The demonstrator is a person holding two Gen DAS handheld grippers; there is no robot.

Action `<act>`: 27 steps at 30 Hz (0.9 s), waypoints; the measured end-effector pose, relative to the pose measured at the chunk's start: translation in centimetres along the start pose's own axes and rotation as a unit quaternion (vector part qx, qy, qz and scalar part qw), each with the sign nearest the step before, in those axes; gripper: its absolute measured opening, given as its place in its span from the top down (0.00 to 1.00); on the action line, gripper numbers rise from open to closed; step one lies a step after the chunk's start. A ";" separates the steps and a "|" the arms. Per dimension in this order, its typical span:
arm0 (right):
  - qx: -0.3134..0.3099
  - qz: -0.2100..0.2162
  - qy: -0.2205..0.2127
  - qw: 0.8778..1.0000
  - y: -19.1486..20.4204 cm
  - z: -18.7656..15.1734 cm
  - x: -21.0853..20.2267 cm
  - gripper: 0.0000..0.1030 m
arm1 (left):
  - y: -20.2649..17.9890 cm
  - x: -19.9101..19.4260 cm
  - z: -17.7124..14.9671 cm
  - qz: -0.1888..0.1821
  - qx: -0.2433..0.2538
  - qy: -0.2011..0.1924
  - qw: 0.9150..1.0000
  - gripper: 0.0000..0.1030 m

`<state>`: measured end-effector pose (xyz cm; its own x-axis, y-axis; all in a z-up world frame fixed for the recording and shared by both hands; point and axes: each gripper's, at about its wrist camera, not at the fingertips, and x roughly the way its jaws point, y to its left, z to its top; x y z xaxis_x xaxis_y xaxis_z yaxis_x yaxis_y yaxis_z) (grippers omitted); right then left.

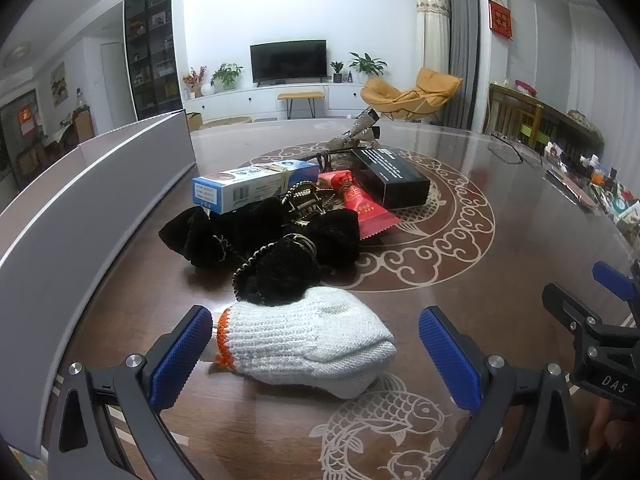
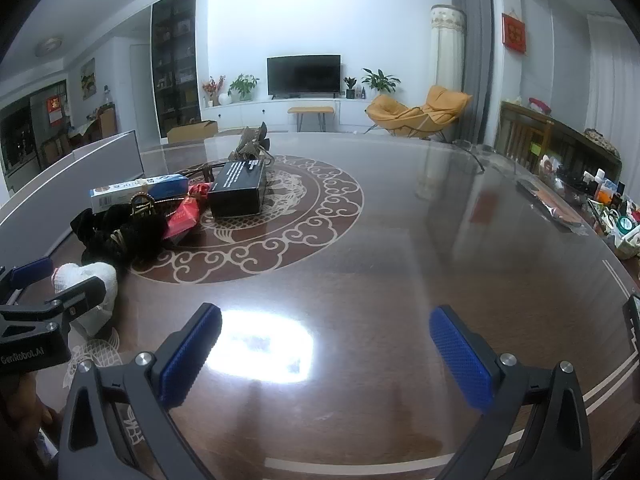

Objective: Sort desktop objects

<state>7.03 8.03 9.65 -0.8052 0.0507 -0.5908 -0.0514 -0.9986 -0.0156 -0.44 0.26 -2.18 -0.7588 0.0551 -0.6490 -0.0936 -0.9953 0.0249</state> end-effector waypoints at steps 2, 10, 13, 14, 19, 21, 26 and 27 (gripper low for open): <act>0.000 0.001 0.001 1.000 0.1 0.0 0.1 0.00 | 0.0 0.0 0.0 -0.001 0.001 -0.001 1.000 0.00; 0.000 0.001 0.001 1.000 0.1 0.0 0.1 0.00 | -0.1 -0.2 -0.1 -0.001 -0.001 0.000 1.000 0.00; -0.001 0.001 0.001 1.000 0.0 0.0 0.1 0.00 | -0.1 -0.1 -0.1 -0.001 -0.001 0.000 1.000 0.00; 0.000 0.001 0.001 1.000 0.1 0.0 0.1 0.00 | -0.1 -0.1 -0.1 -0.001 -0.001 0.000 1.000 0.00; -0.001 0.002 0.001 1.000 0.1 -0.1 0.1 0.00 | 0.0 -0.1 -0.1 -0.002 -0.001 0.002 1.000 0.00; -0.001 0.002 0.001 1.000 0.1 -0.1 0.1 0.00 | 0.0 -0.1 -0.1 -0.002 -0.001 0.002 1.000 0.00; -0.001 0.002 0.001 1.000 0.1 -0.1 0.1 0.00 | 0.0 0.0 -0.1 -0.003 -0.001 0.004 1.000 0.00; -0.001 0.002 0.001 1.000 0.2 -0.1 0.1 0.00 | 0.0 0.0 -0.1 -0.003 -0.001 0.004 1.000 0.00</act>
<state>6.99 7.81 9.48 -0.8039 0.0466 -0.5930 -0.0464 -0.9988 -0.0156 -0.36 0.22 -2.26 -0.7532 0.0601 -0.6550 -0.0967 -0.9951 0.0198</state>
